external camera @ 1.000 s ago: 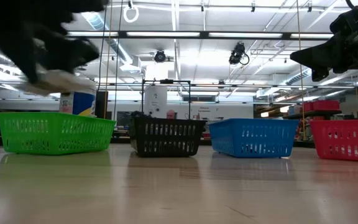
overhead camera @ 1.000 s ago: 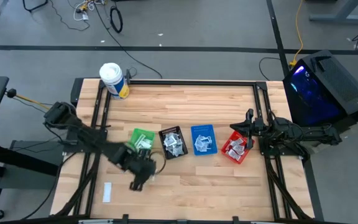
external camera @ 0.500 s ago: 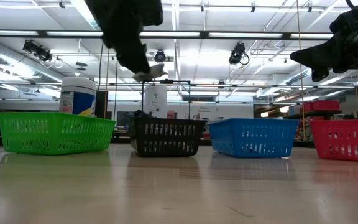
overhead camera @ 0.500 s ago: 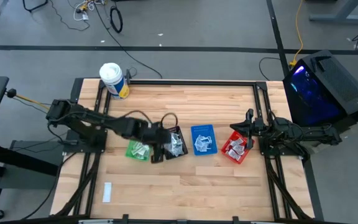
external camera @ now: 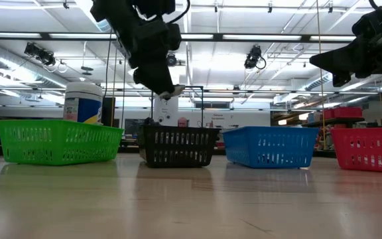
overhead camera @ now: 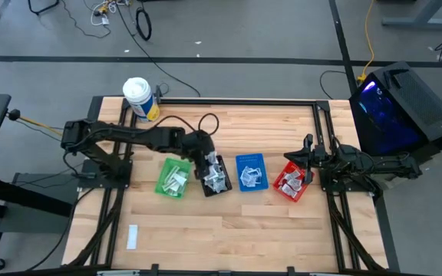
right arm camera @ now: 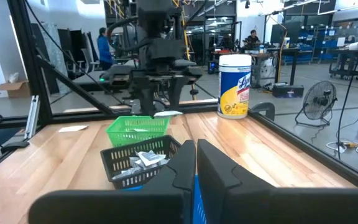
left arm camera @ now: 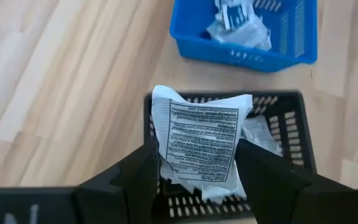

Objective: Pick & Place First Aid Supplies
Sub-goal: Put the towelette pack into the black basket, then put the bandage into the green basket

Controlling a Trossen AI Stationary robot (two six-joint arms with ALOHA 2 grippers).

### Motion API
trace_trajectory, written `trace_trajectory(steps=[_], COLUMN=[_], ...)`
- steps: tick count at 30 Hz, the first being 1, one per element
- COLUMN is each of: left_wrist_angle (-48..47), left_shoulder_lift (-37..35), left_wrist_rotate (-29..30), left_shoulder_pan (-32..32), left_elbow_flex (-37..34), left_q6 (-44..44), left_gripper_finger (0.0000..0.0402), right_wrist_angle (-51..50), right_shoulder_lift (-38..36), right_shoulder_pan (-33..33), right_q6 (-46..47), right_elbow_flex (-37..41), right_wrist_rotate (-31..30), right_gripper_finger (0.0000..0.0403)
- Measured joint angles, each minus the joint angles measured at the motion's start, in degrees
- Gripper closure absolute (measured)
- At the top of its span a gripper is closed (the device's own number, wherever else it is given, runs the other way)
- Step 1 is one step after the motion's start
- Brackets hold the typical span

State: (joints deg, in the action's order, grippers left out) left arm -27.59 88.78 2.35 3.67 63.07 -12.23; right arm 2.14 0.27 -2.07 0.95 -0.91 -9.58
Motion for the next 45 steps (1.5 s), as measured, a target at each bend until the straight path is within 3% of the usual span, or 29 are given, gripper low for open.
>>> trace_trajectory(steps=[18, 26, 38, 45], left_wrist_angle=[1.59, 1.46, 4.08, 3.81], left_shoulder_lift=[5.47, 6.96, 6.83, 5.32], left_wrist_rotate=[-2.50, -7.72, -6.80, -16.58], left_shoulder_pan=[0.23, -0.04, -1.71, -1.66], left_elbow_flex=[-0.02, -0.04, -0.04, -0.04], left_q6=[-5.27, -7.08, -8.10, -2.76], left_gripper_finger=[0.0186, 0.0182, 0.0076, 0.0072], right_wrist_angle=[-0.03, -0.03, -0.03, -0.03], right_shoulder_lift=[0.00, 0.02, 0.00, 0.00], right_shoulder_pan=[-0.02, 0.00, -0.01, 0.00], right_q6=[0.00, 0.00, 0.00, 0.00], right_elbow_flex=[-0.02, -0.01, 0.00, -0.02], right_wrist_rotate=[0.01, -0.01, 0.00, 0.00], right_gripper_finger=[0.0380, 0.0380, 0.0380, 0.0380])
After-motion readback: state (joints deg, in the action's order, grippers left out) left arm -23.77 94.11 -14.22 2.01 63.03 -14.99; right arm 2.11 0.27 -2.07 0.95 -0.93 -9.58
